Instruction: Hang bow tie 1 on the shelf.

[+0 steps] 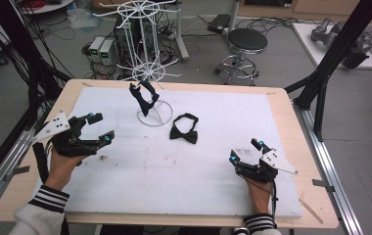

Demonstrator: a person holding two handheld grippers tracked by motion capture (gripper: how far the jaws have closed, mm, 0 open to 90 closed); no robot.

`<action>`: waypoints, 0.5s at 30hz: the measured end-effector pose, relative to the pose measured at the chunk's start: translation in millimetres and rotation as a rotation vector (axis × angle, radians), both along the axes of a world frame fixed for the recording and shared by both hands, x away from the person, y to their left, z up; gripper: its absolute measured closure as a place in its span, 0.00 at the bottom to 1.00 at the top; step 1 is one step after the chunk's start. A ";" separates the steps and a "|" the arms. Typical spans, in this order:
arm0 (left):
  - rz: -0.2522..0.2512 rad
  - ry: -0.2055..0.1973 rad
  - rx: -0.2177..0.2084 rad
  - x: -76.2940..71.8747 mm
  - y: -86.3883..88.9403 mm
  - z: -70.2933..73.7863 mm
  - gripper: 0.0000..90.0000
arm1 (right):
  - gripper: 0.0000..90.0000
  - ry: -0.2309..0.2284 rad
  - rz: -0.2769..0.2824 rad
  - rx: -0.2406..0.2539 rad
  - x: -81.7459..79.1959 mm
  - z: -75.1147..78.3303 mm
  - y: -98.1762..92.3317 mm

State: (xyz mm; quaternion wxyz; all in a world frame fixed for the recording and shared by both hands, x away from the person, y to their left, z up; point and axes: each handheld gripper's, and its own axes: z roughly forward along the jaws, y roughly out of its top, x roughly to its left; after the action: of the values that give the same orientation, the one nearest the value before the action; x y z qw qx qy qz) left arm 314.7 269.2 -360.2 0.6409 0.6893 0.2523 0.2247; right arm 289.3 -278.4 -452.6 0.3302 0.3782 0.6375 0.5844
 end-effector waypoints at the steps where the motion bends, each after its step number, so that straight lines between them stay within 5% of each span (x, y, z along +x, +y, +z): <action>1: 0.006 -0.001 0.003 -0.9 0.9 -2.3 0.23 | 0.11 0.000 0.000 0.000 0.0 0.0 -0.1; 9: 0.033 -0.027 0.006 -11.9 11.0 -32.6 0.23 | 0.11 0.001 0.000 0.002 0.0 0.0 -0.1; 15: 0.053 -0.008 -0.002 -10.3 13.2 -45.4 0.22 | 0.11 0.003 0.001 0.003 -0.2 0.0 -0.2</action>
State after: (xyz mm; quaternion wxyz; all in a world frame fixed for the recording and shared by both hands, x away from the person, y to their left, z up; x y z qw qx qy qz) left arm 304.4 282.4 -405.6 0.6364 0.6808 0.2680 0.2442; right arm 289.1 -278.6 -452.6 0.3284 0.3792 0.6374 0.5848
